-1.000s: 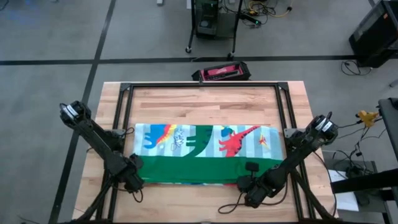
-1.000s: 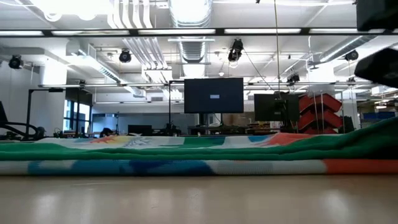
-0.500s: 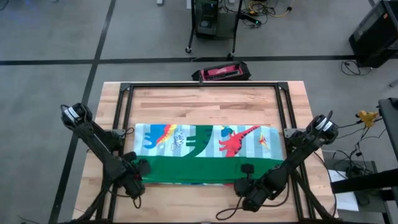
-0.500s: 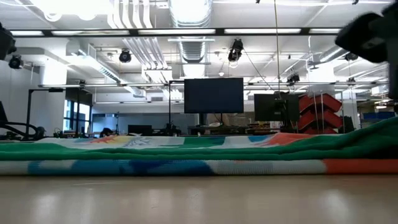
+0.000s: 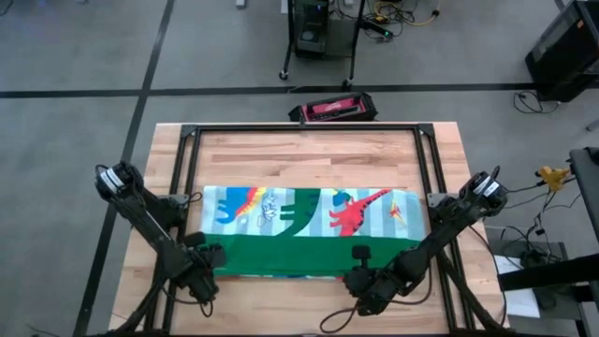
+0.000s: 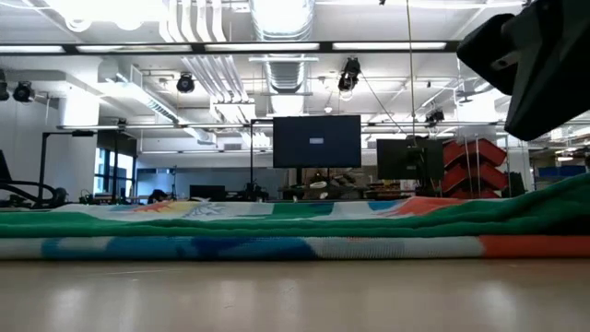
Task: Roll towel
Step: Fold the green microfiber towel
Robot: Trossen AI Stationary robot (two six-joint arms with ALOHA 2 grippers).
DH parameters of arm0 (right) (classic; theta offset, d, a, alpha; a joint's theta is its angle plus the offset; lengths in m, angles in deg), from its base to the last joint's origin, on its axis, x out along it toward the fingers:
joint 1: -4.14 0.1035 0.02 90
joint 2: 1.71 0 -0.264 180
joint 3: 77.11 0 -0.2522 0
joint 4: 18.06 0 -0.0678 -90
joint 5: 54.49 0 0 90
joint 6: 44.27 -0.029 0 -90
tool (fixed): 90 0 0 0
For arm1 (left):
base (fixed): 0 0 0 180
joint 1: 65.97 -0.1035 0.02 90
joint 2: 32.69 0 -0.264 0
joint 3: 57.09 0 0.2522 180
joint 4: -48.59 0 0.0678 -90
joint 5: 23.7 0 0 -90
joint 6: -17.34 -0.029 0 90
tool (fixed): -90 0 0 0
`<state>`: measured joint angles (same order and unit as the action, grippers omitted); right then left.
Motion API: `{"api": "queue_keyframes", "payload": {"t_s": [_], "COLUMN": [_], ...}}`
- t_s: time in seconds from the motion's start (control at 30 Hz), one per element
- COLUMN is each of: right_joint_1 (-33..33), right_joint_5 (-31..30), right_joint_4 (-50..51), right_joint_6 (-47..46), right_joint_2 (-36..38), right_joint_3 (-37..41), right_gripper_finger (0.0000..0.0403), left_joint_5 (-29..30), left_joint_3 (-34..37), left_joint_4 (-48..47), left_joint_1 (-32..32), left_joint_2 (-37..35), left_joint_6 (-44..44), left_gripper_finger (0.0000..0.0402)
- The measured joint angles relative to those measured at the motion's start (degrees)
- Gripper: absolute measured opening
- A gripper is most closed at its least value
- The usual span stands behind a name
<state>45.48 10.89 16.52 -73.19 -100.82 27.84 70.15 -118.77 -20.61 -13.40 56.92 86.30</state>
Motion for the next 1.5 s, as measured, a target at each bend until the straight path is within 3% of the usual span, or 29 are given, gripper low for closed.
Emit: {"api": "queue_keyframes", "payload": {"t_s": [0.23,0.43,0.83,1.13,1.33,1.5], "right_joint_1": [-0.5,-1.2,-2.1,-7.7,-13.4,-16.3], "right_joint_5": [-1.0,-1.0,-1.0,1.0,11.7,12.6], "right_joint_4": [-0.8,-4.8,-7.9,-31.9,-48.1,-47.5], "right_joint_6": [0.1,3.2,6.7,21.0,27.1,30.4], "right_joint_2": [0.0,-0.1,-0.4,-0.6,-9.4,-18.4], "right_joint_3": [0.0,0.0,0.1,5.1,2.9,-5.5], "right_gripper_finger": [0.0,0.0,0.0,0.0,0.0,0.0], "left_joint_5": [0.6,1.2,1.1,1.5,2.3,2.1], "left_joint_3": [0.0,0.0,-0.3,-0.3,-0.3,-0.5], "left_joint_4": [0.0,-0.2,-1.2,-4.2,-9.4,-9.6], "left_joint_1": [0.0,-0.1,-0.1,-0.5,-1.9,-2.5], "left_joint_2": [1.9,2.0,-2.9,-4.5,-8.0,-13.0], "left_joint_6": [-1.0,-0.7,0.6,0.8,1.2,3.0], "left_gripper_finger": [0.0085,0.0009,0.0006,0.0002,0.0001,0.0]}}
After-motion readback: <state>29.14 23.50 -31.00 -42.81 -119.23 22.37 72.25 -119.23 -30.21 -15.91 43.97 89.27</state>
